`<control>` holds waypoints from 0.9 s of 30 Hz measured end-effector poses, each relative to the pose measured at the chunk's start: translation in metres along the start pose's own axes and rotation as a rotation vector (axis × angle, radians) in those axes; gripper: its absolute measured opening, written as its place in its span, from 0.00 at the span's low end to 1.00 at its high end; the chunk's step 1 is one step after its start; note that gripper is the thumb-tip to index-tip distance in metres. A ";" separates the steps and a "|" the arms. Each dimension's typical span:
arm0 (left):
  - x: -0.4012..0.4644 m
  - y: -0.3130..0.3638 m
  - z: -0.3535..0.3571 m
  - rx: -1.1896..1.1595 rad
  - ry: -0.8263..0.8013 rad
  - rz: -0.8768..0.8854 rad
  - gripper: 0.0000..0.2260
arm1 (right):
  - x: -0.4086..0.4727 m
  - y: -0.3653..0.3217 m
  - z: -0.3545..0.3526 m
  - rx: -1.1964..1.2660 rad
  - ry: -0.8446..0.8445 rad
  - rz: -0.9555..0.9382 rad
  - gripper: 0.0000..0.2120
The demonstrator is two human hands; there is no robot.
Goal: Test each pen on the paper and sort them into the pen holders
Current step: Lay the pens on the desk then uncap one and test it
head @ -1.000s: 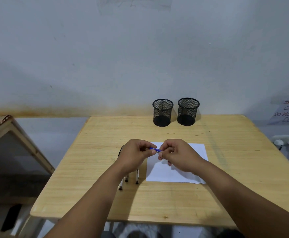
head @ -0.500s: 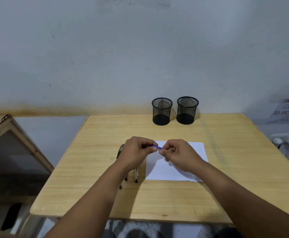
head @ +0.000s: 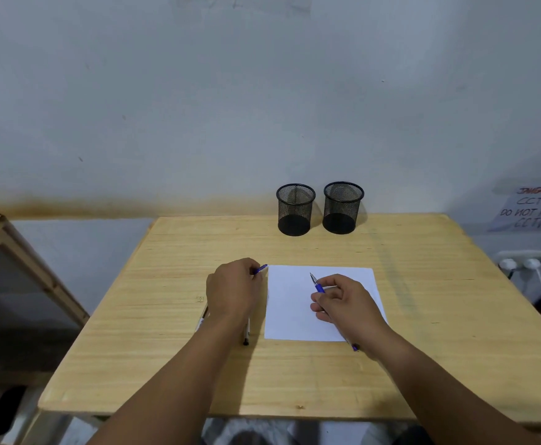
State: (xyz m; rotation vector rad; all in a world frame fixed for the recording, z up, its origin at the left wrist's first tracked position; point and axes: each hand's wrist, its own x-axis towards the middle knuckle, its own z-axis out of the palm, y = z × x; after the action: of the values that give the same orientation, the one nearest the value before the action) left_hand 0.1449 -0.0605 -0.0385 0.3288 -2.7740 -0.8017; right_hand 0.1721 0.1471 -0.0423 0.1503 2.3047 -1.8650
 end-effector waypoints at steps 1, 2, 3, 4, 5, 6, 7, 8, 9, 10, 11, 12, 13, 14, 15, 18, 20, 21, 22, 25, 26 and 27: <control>0.000 0.000 0.002 0.062 0.019 0.028 0.08 | -0.001 0.000 0.000 -0.003 0.000 -0.004 0.06; 0.000 0.000 0.003 0.108 0.030 0.049 0.09 | -0.002 0.001 -0.001 -0.005 0.001 -0.006 0.06; 0.000 -0.001 0.004 0.133 0.026 0.056 0.10 | -0.003 0.002 -0.001 -0.004 0.001 -0.006 0.06; 0.000 -0.002 0.005 0.143 0.012 0.059 0.11 | -0.003 0.002 -0.002 -0.003 0.000 -0.005 0.06; 0.000 -0.002 0.004 0.140 -0.005 0.063 0.12 | -0.003 0.002 -0.003 -0.004 -0.001 -0.002 0.07; -0.002 -0.002 0.003 0.134 -0.017 0.080 0.12 | -0.004 0.002 -0.004 -0.003 -0.001 0.000 0.07; -0.004 0.000 0.001 0.128 -0.019 0.100 0.11 | -0.004 0.002 -0.005 0.000 -0.001 0.004 0.07; -0.007 0.000 0.000 0.121 -0.007 0.131 0.08 | -0.005 0.002 -0.006 0.007 -0.001 0.005 0.07; -0.013 0.001 -0.001 0.114 0.009 0.165 0.06 | -0.005 0.002 -0.008 0.012 0.001 0.007 0.07; -0.019 0.001 -0.001 0.102 0.026 0.213 0.05 | -0.006 0.003 -0.009 0.016 0.002 0.011 0.07; -0.029 0.000 0.000 0.084 0.035 0.267 0.05 | -0.006 0.003 -0.011 0.021 0.003 0.014 0.07; -0.039 -0.003 0.002 0.068 0.029 0.326 0.05 | -0.006 0.004 -0.012 0.026 0.005 0.014 0.07; -0.049 -0.005 0.003 0.069 0.007 0.376 0.08 | -0.006 0.004 -0.013 0.031 0.007 0.012 0.07; -0.059 -0.009 0.006 0.088 -0.017 0.418 0.11 | -0.007 0.004 -0.013 0.034 0.007 0.009 0.07; -0.068 -0.011 0.008 0.116 -0.021 0.437 0.12 | -0.007 0.004 -0.013 0.035 0.007 0.005 0.08; -0.083 -0.017 0.013 0.164 -0.004 0.444 0.10 | -0.006 0.002 -0.012 0.055 0.031 -0.010 0.08; -0.086 -0.019 0.013 0.166 -0.003 0.462 0.08 | -0.004 -0.002 -0.009 0.070 0.070 -0.038 0.09; -0.086 -0.021 0.013 0.161 0.000 0.469 0.08 | -0.003 -0.005 -0.007 0.076 0.090 -0.059 0.10; -0.086 -0.022 0.014 0.158 0.006 0.476 0.08 | -0.001 -0.007 -0.005 0.085 0.108 -0.079 0.12; -0.087 -0.023 0.016 0.139 0.024 0.481 0.07 | 0.005 -0.012 0.001 0.146 0.141 -0.105 0.12; -0.088 -0.024 0.017 0.136 0.029 0.485 0.07 | 0.007 -0.013 0.003 0.174 0.145 -0.100 0.10; -0.089 -0.024 0.017 0.131 0.030 0.485 0.07 | 0.010 -0.015 0.006 0.198 0.144 -0.091 0.08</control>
State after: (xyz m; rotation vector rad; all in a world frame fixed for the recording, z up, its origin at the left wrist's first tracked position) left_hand 0.2274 -0.0471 -0.0799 -0.3010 -2.7061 -0.4903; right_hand 0.1600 0.1380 -0.0314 0.2146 2.2457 -2.1954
